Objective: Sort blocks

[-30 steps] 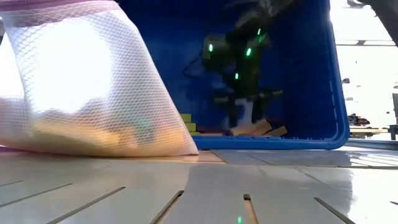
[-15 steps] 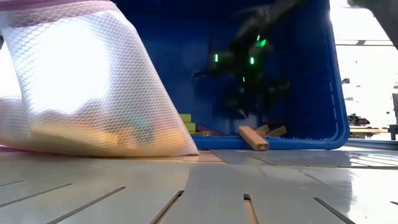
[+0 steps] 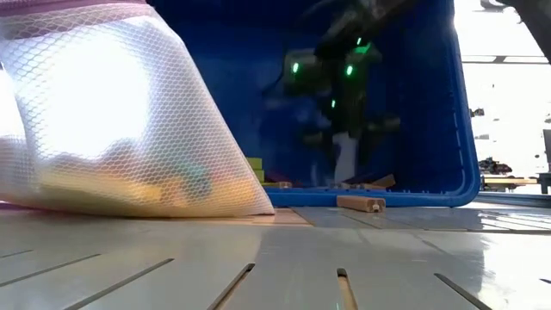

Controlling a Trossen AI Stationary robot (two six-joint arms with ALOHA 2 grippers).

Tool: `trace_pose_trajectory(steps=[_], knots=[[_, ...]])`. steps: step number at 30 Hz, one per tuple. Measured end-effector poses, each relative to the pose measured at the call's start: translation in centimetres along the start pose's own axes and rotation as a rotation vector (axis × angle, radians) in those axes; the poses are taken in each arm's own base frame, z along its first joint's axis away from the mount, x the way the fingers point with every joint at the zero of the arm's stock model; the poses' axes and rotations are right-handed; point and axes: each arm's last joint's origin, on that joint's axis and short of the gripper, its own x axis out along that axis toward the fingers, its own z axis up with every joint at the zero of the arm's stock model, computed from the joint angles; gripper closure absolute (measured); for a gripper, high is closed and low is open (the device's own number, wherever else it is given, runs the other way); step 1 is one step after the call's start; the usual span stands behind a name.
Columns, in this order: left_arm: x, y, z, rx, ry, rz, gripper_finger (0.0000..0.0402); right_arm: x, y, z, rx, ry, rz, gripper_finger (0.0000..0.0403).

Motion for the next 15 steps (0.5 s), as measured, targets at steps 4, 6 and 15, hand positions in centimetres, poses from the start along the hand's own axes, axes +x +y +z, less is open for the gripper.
trace_pose_trajectory(steps=[4, 6, 15], knots=[[0.0, 0.1, 0.1, -0.004, -0.001, 0.003, 0.0402, -2.4, -0.9, 0.4, 0.021, -0.059, 0.024, 0.0144], [0.0, 0.1, 0.1, -0.006, -0.007, 0.007, 0.0402, -3.0, -1.3, 0.2, 0.007, -0.053, 0.019, 0.0144], [0.0, 0.1, 0.1, -0.009, -0.017, 0.019, 0.0402, -2.8, -1.0, -1.0, 0.15, 0.048, 0.096, 0.0144]])
